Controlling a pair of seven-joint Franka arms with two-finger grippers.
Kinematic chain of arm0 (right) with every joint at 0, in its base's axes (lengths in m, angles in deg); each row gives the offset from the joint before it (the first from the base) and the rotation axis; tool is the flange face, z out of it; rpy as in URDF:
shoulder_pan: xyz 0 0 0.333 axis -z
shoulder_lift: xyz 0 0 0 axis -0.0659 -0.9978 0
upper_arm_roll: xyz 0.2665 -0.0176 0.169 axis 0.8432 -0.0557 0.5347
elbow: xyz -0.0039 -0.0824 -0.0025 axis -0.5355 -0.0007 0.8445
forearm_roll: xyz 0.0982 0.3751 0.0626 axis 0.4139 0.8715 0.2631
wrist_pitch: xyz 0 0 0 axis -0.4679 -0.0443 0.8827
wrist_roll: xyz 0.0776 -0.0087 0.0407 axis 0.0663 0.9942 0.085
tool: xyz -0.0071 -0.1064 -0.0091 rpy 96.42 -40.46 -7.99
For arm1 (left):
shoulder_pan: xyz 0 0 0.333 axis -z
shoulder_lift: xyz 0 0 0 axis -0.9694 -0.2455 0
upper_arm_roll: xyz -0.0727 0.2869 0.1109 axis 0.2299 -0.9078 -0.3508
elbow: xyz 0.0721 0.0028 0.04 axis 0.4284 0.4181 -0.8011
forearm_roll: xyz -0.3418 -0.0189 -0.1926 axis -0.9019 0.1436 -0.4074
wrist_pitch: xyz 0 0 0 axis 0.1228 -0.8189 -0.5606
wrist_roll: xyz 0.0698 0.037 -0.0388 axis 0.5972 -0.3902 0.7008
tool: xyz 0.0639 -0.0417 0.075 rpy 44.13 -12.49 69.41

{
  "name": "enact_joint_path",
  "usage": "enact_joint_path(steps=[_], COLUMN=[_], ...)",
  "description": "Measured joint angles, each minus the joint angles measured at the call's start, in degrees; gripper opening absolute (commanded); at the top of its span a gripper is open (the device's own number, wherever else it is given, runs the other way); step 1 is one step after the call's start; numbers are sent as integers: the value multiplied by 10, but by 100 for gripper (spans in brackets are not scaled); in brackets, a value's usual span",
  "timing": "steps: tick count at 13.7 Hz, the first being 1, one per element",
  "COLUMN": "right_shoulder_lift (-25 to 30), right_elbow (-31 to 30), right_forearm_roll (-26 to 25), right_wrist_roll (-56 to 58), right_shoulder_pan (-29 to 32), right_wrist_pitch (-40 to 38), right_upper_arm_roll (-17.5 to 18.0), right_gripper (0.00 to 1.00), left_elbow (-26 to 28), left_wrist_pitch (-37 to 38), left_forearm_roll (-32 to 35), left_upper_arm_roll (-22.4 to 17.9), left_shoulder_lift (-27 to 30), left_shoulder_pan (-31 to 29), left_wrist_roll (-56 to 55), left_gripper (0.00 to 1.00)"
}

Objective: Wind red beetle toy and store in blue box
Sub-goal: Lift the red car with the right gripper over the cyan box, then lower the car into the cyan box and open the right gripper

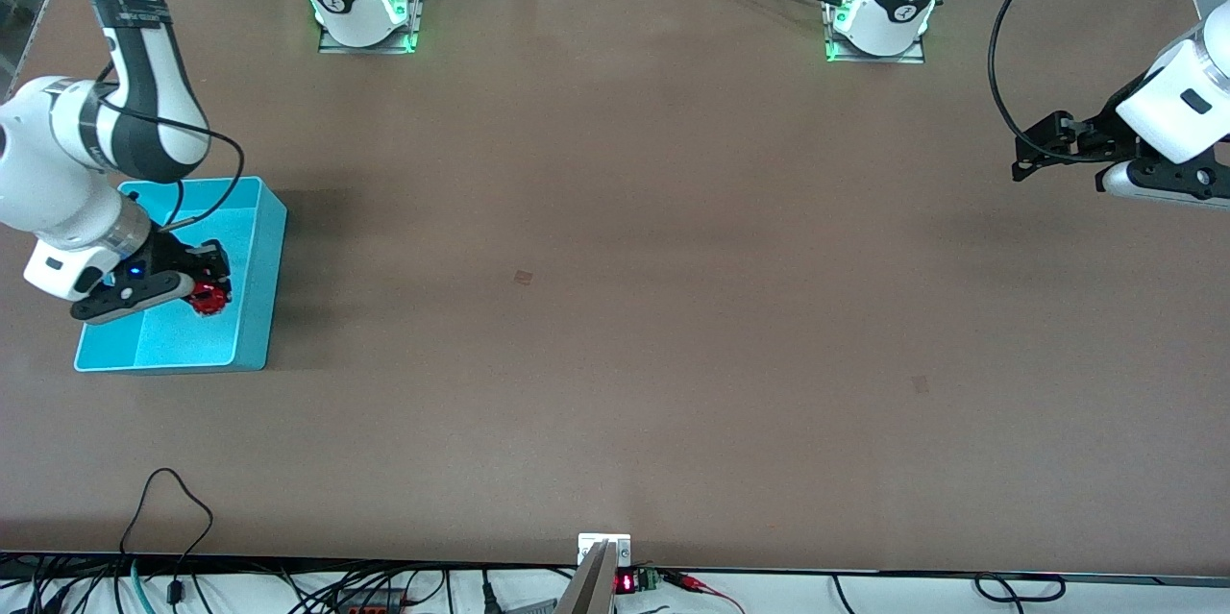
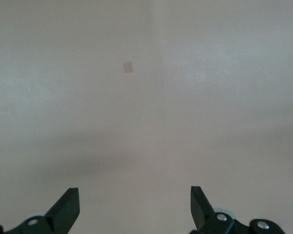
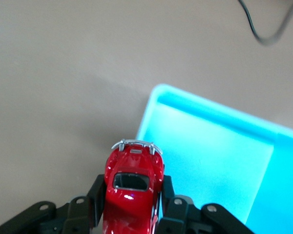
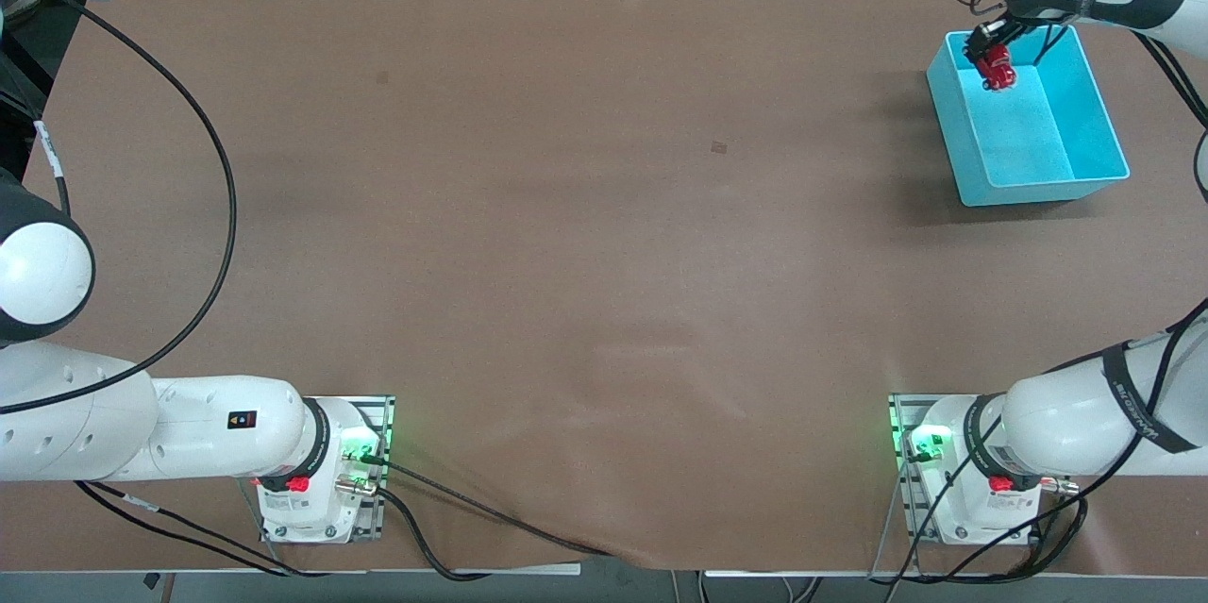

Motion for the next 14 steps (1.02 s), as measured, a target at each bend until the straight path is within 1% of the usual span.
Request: enact_joint_path(steps=[3,6,10,14], right_shoulder_lift=[0,-19,-79,-117], right_elbow=[0,-1,0,1], right_forearm_roll=[0,0,0,0], right_wrist_roll=[-54,-74,-74,-75], right_shoulder_pan=[11,37,64,66], right_wrist_pitch=[-23,-16,69,111], right_upper_arm_roll=[-5,-9,-10,-9], right_gripper=[0,0,0,0], left_elbow=[-1,-1,-2,-2], left_wrist_pitch=[0,0,0,0], left_forearm_roll=[0,0,0,0], left_upper_arm_roll=[0,0,0,1], left_shoulder_lift=[0,0,0,0], left_shoulder_pan=[0,0,0,0], left_wrist_roll=[0,0,0,0], left_gripper=[100,100,100,100])
